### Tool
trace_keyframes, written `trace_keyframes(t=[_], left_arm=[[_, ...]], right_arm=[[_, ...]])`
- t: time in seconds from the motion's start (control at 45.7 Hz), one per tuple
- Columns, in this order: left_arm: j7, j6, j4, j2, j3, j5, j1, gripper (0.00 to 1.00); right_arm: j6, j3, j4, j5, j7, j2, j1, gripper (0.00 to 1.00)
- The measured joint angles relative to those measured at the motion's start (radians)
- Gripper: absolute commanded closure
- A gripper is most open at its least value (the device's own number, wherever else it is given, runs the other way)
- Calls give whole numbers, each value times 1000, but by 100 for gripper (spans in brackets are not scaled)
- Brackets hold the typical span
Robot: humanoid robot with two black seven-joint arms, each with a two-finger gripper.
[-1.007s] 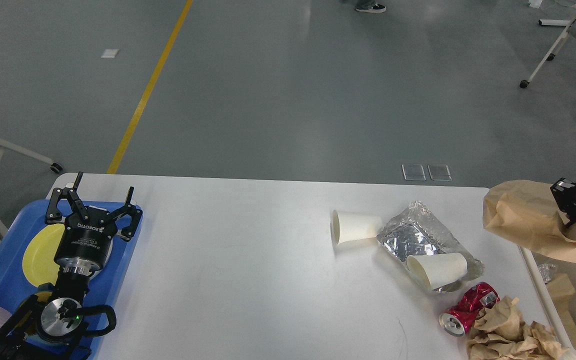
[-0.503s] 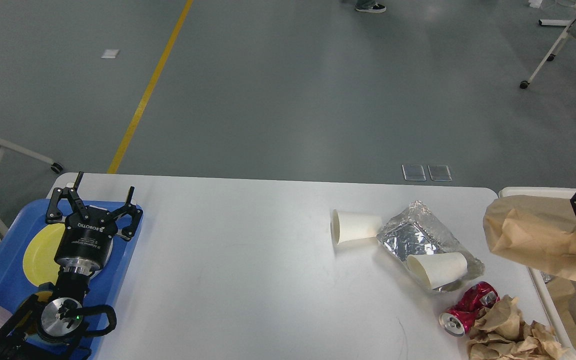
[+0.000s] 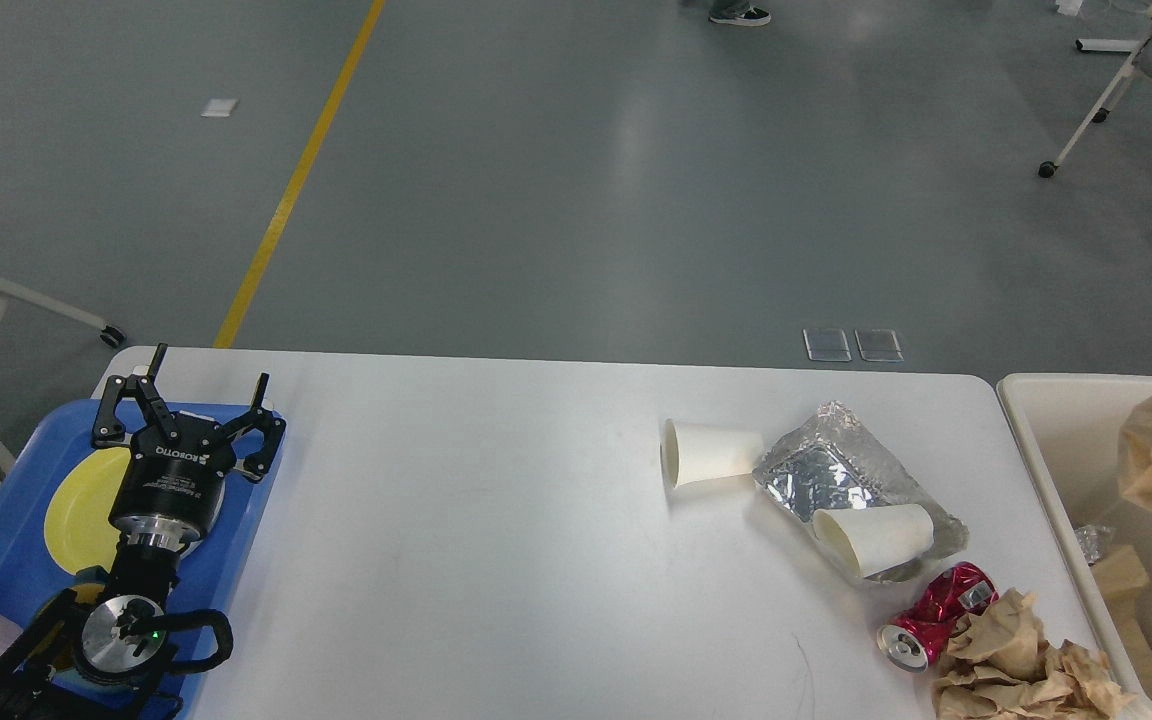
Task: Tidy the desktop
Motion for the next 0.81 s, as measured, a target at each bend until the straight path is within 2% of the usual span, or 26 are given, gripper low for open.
trace_keyframes(t=[0.284,0.416,0.656,0.81], left_arm=[[0,0,0,0,0,0,1,4],[0,0,0,0,0,0,1,4],[1,0,0,0,0,0,1,4],[1,0,0,0,0,0,0,4]], right_arm=[[-91,456,-449,9,-7,-3,-640,100],[-144,622,-665,12,-10,62,-874,100],[-216,731,-1057,14,-12,295,-1215,100],[-236,758,-1136,15,-12,342,-1273,100]])
